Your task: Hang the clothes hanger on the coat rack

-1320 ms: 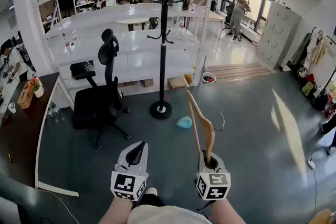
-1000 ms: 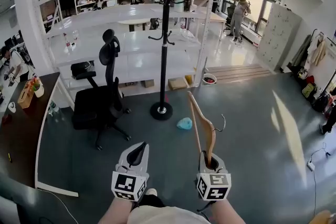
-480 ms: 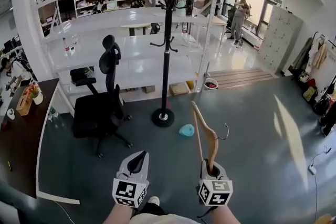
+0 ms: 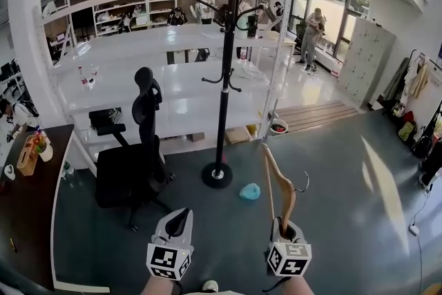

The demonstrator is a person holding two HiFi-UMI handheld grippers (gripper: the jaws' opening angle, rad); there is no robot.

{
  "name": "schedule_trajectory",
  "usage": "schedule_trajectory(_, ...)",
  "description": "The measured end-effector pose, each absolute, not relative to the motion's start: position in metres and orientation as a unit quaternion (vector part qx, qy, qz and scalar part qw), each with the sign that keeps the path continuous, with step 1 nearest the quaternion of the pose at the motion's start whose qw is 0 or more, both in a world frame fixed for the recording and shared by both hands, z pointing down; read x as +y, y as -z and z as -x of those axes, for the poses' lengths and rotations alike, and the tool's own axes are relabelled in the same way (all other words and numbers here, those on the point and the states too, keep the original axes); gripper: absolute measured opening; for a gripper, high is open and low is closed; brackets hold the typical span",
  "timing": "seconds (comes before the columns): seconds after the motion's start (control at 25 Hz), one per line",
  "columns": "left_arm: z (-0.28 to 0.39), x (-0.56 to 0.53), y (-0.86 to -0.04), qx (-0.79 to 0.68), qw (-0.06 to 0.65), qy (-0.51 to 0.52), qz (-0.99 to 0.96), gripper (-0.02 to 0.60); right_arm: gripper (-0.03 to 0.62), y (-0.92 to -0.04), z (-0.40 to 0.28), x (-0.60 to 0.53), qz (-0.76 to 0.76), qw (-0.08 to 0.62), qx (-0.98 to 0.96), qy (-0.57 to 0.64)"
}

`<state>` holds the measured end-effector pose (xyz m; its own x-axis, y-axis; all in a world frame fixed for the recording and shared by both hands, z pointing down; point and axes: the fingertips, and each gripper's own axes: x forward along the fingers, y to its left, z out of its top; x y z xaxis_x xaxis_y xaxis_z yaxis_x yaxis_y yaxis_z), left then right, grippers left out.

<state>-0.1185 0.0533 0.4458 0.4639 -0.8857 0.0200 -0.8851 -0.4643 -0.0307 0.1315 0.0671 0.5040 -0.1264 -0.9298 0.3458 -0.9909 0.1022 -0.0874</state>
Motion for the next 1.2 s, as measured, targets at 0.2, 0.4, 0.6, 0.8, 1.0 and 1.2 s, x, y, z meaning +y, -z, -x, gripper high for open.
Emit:
schedule_trajectory(0.2,0.138,0.014,-0.452,0.512,0.004,0.019,0.859,0.0,0.028,-0.507,-0.12,0.027,-0.663,0.098,-0.726,-0.151)
schedule_trajectory(0.4,0.145,-0.017,-0.468,0.513,-0.01,0.028,0.858,0.0,0.028,-0.514,-0.116,-0.01,-0.664,0.103,-0.723,-0.161)
schedule_trajectory(0.6,0.143,-0.061,-0.478,0.523,-0.015,0.028,0.852,0.0,0.028,-0.518,-0.119,-0.055,-0.657,0.105,-0.729,-0.158)
schedule_trajectory(0.8,0.13,-0.116,-0.478,0.531,-0.008,0.028,0.847,0.0,0.028,-0.519,-0.132,-0.114,-0.649,0.103,-0.738,-0.154)
schedule_trajectory(1.0,0.105,-0.186,-0.463,0.537,0.009,0.019,0.843,0.0,0.028,-0.512,-0.154,-0.191,-0.643,0.094,-0.747,-0.144)
schedule_trajectory(1.2,0.079,-0.24,-0.451,0.543,0.029,0.013,0.839,0.0,0.028,-0.506,-0.175,-0.259,-0.634,0.087,-0.756,-0.136)
